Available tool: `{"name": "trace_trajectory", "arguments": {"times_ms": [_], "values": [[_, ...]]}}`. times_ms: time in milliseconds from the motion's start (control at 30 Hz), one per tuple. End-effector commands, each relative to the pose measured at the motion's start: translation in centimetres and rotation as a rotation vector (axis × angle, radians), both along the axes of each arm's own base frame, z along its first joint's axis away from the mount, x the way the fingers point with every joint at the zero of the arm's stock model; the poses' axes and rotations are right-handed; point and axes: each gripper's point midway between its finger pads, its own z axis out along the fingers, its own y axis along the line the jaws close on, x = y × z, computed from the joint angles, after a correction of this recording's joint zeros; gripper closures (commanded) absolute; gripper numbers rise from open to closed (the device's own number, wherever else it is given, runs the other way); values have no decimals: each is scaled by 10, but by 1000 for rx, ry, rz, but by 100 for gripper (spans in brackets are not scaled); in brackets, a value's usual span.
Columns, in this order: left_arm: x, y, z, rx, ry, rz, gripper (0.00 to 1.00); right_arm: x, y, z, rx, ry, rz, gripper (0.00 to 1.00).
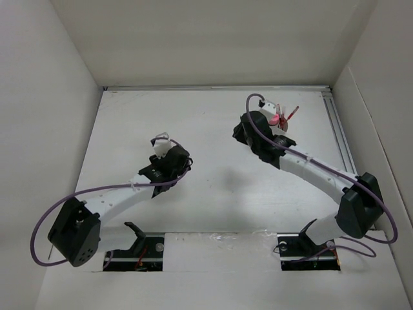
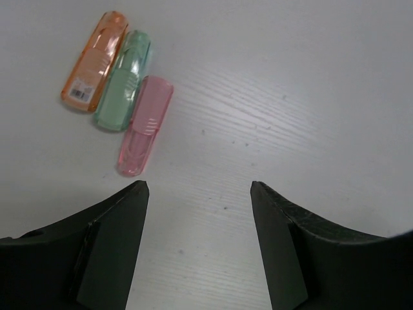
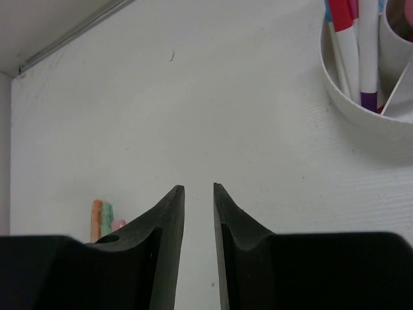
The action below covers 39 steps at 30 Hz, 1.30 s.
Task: Sort the stationery into containers
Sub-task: Pick up the stationery from the center of the board.
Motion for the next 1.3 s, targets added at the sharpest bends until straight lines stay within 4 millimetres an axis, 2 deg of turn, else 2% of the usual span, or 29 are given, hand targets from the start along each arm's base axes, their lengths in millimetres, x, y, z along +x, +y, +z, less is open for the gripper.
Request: {"name": "trace_trajectory", "arguments": {"times_ms": [0,33,100,167,233,300,367,500,533,700,900,1033,1167,1233,1267], "values": [[-4,21,-14,77,62,107,38,-2,16,23,96,-70,22,68],[-5,23,-19,93,79,107,35,-3,15,16,86,-58,22,63],[-4,25,-28,92,120,120,34,-3,13,13,84,-62,14,62],[-6,30,-32,92,133,128,34,-5,11,22,98,-78,14,62],[-6,30,-34,97,132,122,34,-6,9,18,98,-76,26,61],[-5,32,-33,105,126,130,34,-6,1,24,108,-90,14,61],[-2,41,-33,119,134,161,34,-6,0,28,127,-102,22,61],[-3,59,-47,156,185,186,34,-2,-14,30,138,-105,3,61],[-2,57,-49,144,181,181,35,-4,-13,25,136,-93,14,61],[6,52,-62,189,211,156,37,-3,-13,28,162,-100,36,60],[31,43,-66,222,221,153,43,-3,-13,28,154,-101,40,60],[40,40,-66,217,218,143,51,-3,-13,28,154,-101,40,60],[39,39,-70,223,234,130,62,-2,-13,24,149,-93,40,60],[32,39,-79,214,256,114,68,-1,-14,24,146,-96,31,60],[34,36,-76,202,246,101,70,-1,-14,24,146,-96,31,60]]}}
